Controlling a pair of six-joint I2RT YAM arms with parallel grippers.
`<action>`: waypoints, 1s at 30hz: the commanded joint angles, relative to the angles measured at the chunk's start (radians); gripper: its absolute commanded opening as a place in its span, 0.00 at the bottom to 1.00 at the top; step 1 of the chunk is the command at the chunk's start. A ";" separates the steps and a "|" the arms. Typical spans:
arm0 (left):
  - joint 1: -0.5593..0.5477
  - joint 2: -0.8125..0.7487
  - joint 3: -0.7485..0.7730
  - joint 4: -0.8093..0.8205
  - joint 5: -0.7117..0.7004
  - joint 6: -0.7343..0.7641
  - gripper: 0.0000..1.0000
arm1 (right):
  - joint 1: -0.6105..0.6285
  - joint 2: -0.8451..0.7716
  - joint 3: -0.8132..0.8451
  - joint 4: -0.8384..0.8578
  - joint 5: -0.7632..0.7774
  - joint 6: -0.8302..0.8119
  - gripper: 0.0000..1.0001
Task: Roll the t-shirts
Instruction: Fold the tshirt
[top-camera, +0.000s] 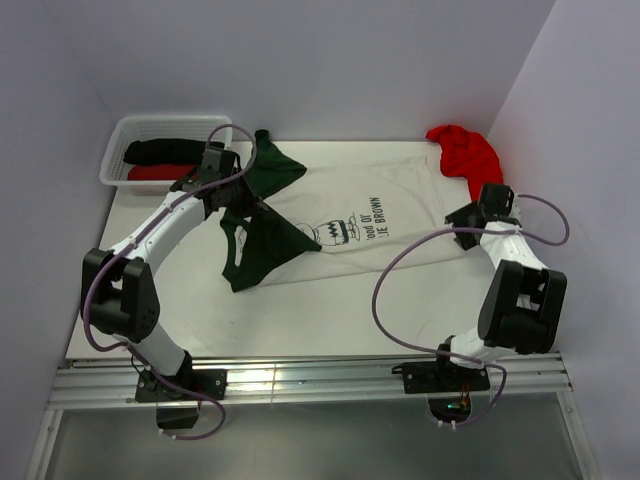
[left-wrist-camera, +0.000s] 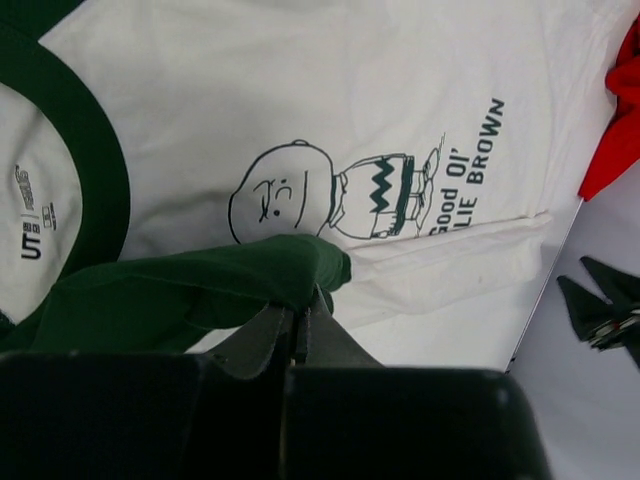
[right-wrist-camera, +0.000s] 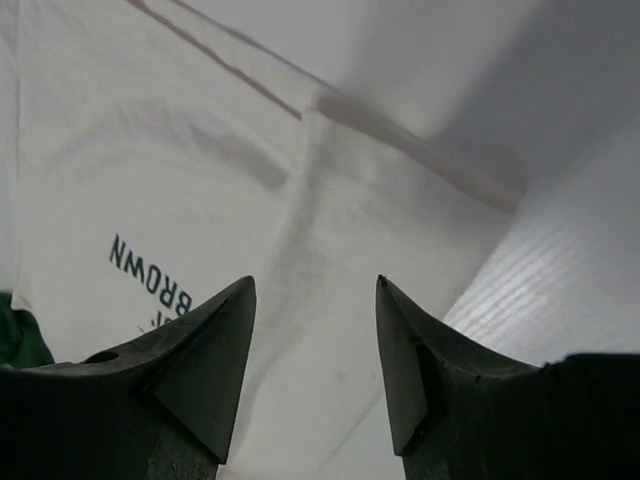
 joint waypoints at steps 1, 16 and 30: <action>0.017 0.028 0.057 0.059 0.034 0.019 0.00 | 0.007 -0.078 -0.101 0.110 -0.076 -0.048 0.58; 0.033 0.251 0.176 0.095 0.098 0.057 0.37 | 0.171 -0.363 -0.315 0.271 -0.245 -0.149 0.61; 0.048 0.125 0.229 -0.060 -0.104 0.140 0.61 | 0.662 -0.210 -0.108 0.334 -0.200 -0.380 0.52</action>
